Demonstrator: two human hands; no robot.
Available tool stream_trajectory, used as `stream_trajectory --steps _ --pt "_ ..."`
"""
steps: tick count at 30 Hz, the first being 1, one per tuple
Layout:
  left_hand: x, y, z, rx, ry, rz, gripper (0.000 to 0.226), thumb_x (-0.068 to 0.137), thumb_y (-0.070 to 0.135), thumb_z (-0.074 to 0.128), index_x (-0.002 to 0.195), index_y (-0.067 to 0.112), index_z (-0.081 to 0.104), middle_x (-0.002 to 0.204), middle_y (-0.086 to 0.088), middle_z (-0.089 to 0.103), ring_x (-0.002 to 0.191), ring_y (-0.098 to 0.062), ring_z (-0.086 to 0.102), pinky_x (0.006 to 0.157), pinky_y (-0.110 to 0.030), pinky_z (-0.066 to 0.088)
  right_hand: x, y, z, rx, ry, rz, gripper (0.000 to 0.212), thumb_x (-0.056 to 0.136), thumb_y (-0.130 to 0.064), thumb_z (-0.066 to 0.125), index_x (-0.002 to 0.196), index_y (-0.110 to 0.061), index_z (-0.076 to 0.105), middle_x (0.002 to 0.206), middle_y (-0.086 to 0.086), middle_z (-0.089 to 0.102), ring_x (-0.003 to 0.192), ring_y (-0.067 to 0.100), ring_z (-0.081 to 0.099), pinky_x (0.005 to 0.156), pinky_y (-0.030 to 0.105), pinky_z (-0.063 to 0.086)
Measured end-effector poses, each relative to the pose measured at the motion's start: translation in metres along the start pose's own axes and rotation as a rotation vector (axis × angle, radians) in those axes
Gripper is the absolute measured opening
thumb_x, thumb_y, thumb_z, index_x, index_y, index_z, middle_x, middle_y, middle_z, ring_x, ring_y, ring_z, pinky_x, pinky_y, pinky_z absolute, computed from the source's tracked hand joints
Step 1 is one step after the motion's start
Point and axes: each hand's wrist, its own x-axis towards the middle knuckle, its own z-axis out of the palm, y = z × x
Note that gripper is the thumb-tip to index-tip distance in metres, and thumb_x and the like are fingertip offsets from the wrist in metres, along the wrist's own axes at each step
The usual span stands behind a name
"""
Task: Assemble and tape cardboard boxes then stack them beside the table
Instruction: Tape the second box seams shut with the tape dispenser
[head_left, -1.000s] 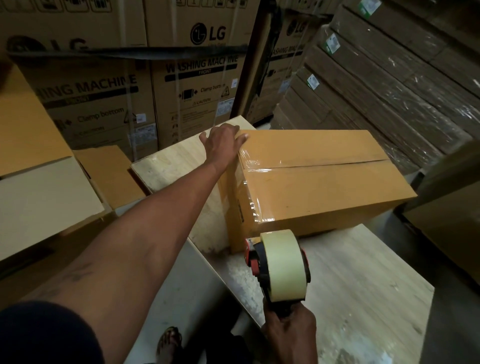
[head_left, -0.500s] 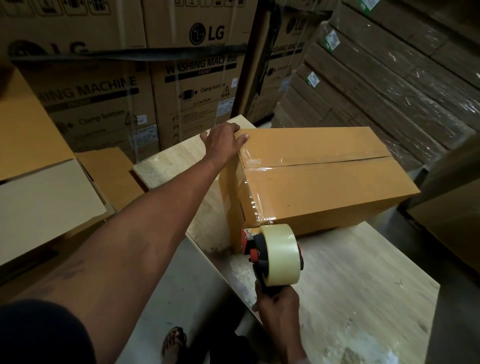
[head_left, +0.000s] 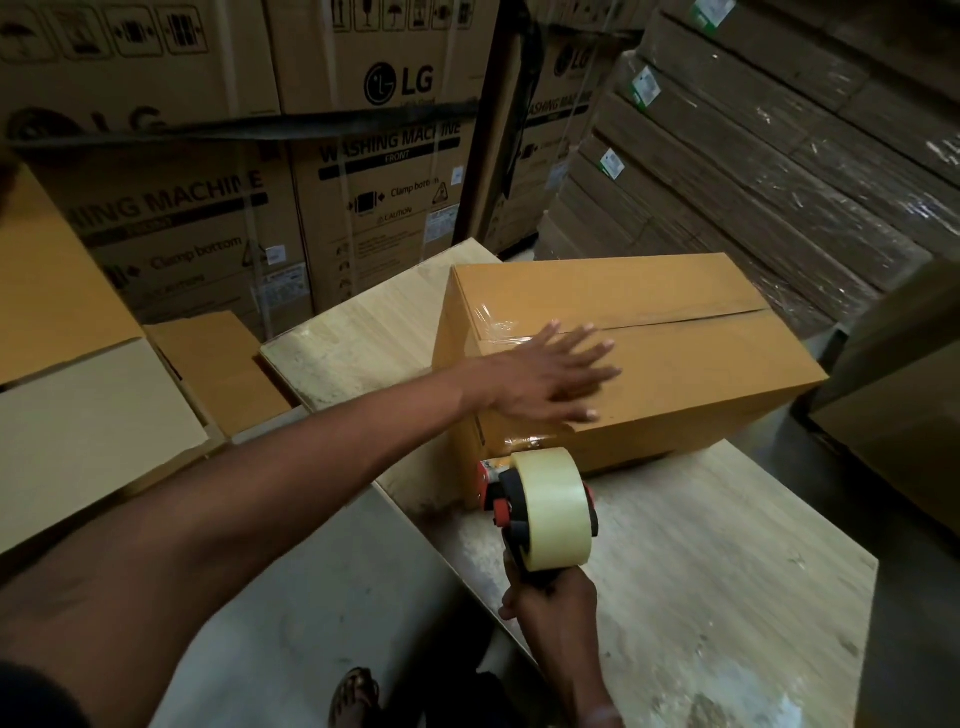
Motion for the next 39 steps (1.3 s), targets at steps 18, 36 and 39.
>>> stream_trajectory --steps 18,36,39 --pt "-0.007 0.010 0.016 0.224 0.059 0.073 0.061 0.108 0.061 0.011 0.166 0.038 0.009 0.174 -0.005 -0.006 0.157 -0.031 -0.022 0.120 -0.067 -0.015 0.008 0.002 0.012 -0.105 0.190 -0.115 0.041 0.084 -0.002 0.074 0.057 -0.020 0.050 0.050 -0.011 0.052 0.043 0.004 0.056 0.041 0.010 0.037" --pt "-0.009 0.004 0.010 0.005 0.246 -0.034 0.056 0.113 0.046 0.017 0.166 0.029 0.015 0.175 -0.001 -0.001 0.159 -0.024 -0.019 0.126 -0.057 -0.011 0.024 0.049 -0.041 -0.036 0.125 -0.451 0.010 0.075 -0.014 0.071 0.075 -0.023 0.075 0.065 -0.002 0.073 0.056 0.021 0.070 0.046 0.036 0.051" --pt "-0.011 0.007 0.011 -0.008 0.339 -0.081 0.058 0.112 0.047 0.022 0.166 0.025 0.017 0.175 -0.003 0.001 0.160 -0.024 -0.014 0.128 -0.057 -0.005 0.023 0.017 -0.048 0.146 0.121 -0.399 0.035 0.087 -0.031 0.084 0.084 0.001 0.070 0.060 0.004 0.067 0.052 0.013 0.063 0.053 0.023 0.048"
